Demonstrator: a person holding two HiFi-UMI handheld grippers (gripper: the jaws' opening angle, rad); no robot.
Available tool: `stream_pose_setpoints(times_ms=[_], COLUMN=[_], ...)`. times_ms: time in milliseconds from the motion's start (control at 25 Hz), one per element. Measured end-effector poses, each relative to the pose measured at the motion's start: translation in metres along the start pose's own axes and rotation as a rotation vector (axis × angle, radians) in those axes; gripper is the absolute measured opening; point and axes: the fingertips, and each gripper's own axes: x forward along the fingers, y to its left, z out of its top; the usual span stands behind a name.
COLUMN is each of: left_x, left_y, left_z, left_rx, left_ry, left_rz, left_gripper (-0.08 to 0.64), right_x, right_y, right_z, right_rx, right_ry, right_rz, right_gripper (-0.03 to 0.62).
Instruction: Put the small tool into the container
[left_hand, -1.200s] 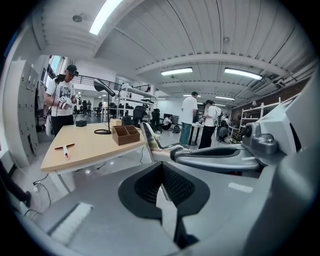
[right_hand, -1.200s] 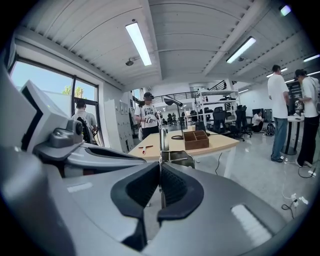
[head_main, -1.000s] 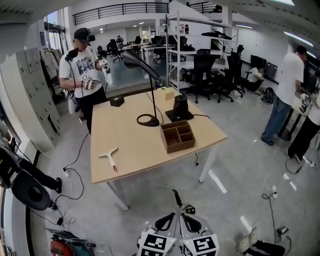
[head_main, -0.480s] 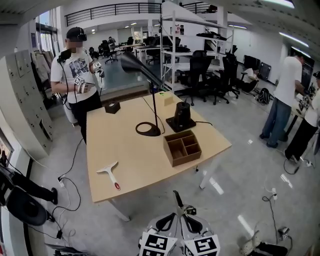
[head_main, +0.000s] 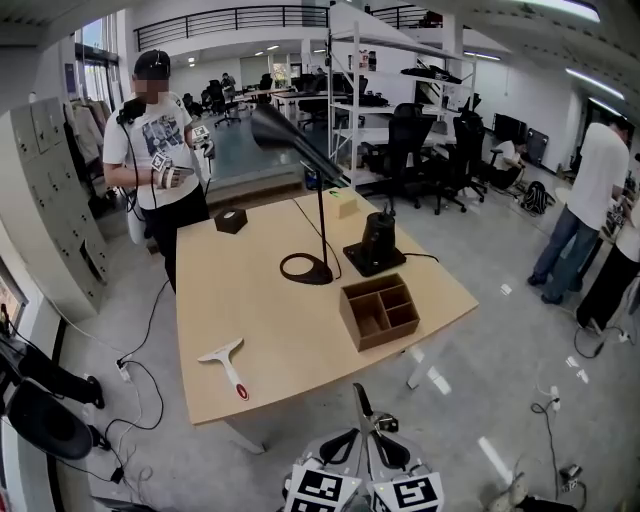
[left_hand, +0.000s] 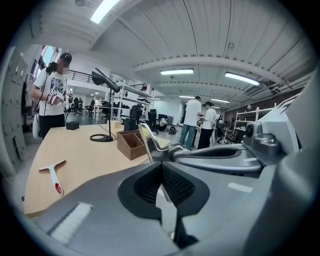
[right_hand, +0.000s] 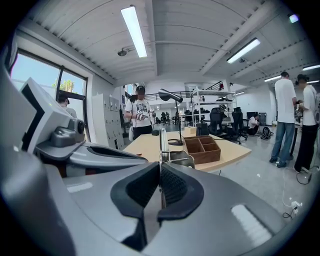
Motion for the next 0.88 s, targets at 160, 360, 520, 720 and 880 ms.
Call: stream_pose_setpoints(times_ms=[160,360,520,720,880], left_x=[0.048,0.083,0.14,0.217,0.284], left_y=[0.026,0.051,0.076,0.102,0.117], left_z=[0.003,0.039,0.072,0.094,0.101], left_rx=[-0.001,-0.017,-0.029,-0.045,-0.064], left_ry=[-0.001,-0.005,0.004,0.017,0.023], left_rz=[0.015,0.057,0.08,0.115,0.14], left_gripper=[0.011,0.011,0.011,0.011,0.011], right_x=[0.046,0.083,0.129,0.188,0.233], right_y=[-0.032,-0.059,-0.105,-0.166,-0.219], right_z=[0.0,0.033,0.063,0.083,0.092], right_rx=[-0.004,-0.016,-0.018,-0.033,-0.057], right_ry=[-0.005,0.001,0.01,0.02,0.014], right_rz=[0.012,0.052,0.073,0.111,0.139], right_gripper=[0.008,0.008,0.008,0.009,0.008])
